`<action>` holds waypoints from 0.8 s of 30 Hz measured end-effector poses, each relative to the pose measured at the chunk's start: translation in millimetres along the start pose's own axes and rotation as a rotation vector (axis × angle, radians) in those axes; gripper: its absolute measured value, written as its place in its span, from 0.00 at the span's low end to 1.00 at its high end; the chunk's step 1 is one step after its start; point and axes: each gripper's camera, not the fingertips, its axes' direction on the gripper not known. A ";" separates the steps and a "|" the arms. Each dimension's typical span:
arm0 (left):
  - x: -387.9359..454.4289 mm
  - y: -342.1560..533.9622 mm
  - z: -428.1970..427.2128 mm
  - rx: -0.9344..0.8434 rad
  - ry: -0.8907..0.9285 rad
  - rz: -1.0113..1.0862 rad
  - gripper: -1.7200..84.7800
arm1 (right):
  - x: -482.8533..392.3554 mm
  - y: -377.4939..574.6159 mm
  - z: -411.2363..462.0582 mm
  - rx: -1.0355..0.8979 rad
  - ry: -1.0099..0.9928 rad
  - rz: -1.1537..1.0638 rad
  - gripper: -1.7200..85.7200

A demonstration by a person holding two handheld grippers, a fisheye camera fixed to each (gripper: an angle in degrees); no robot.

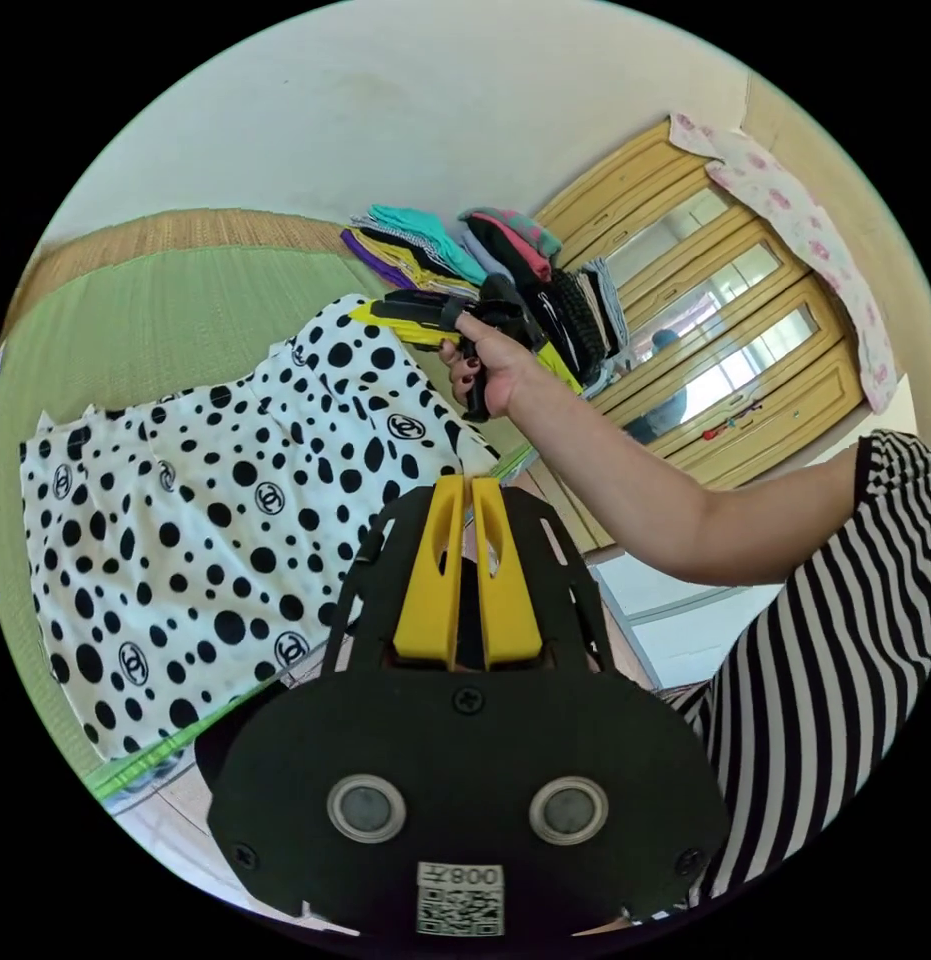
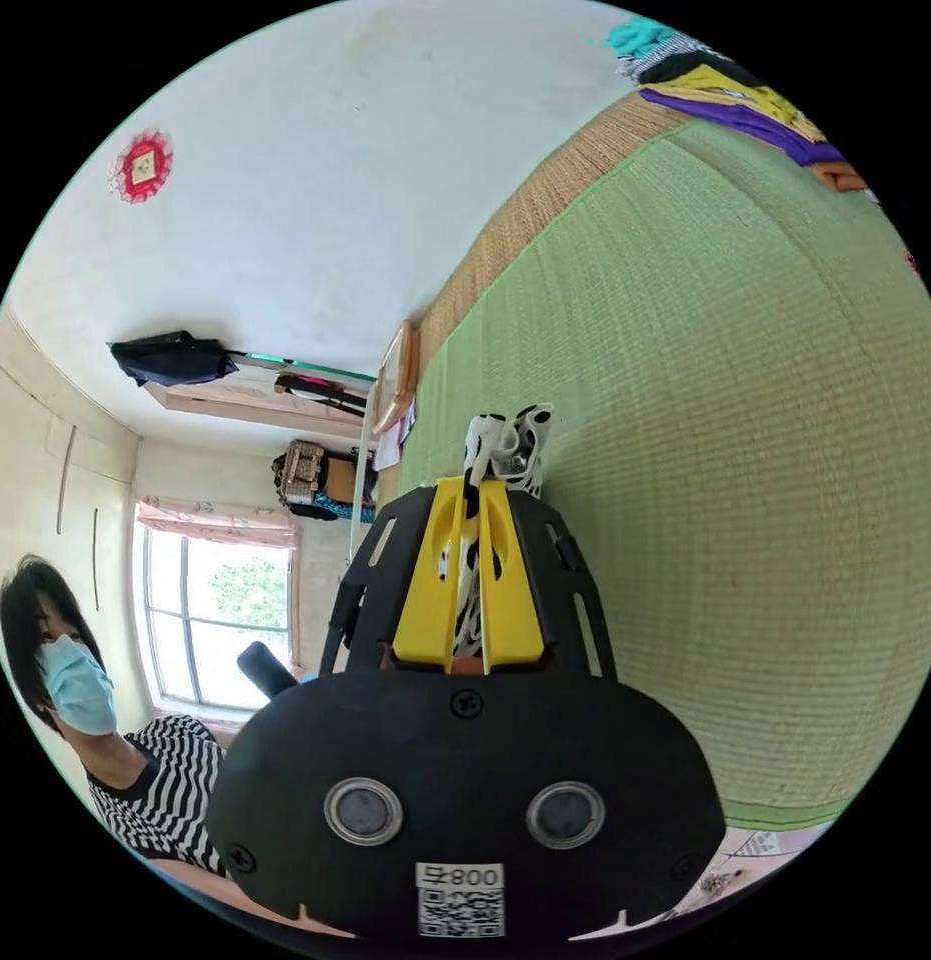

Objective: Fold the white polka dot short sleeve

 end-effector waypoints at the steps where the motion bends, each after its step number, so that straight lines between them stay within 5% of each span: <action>1: -13.7 11.8 -13.0 0.026 0.007 -0.025 0.03 | -7.2 1.1 4.0 0.003 -0.005 -0.004 0.04; 11: -150.2 144.1 -110.4 0.235 -0.023 -0.368 0.03 | -143.4 11.2 126.9 -0.065 0.009 -0.141 0.04; 24: -289.6 265.0 -124.0 0.374 0.036 -0.669 0.03 | -220.3 7.7 289.0 -0.225 0.157 -0.145 0.04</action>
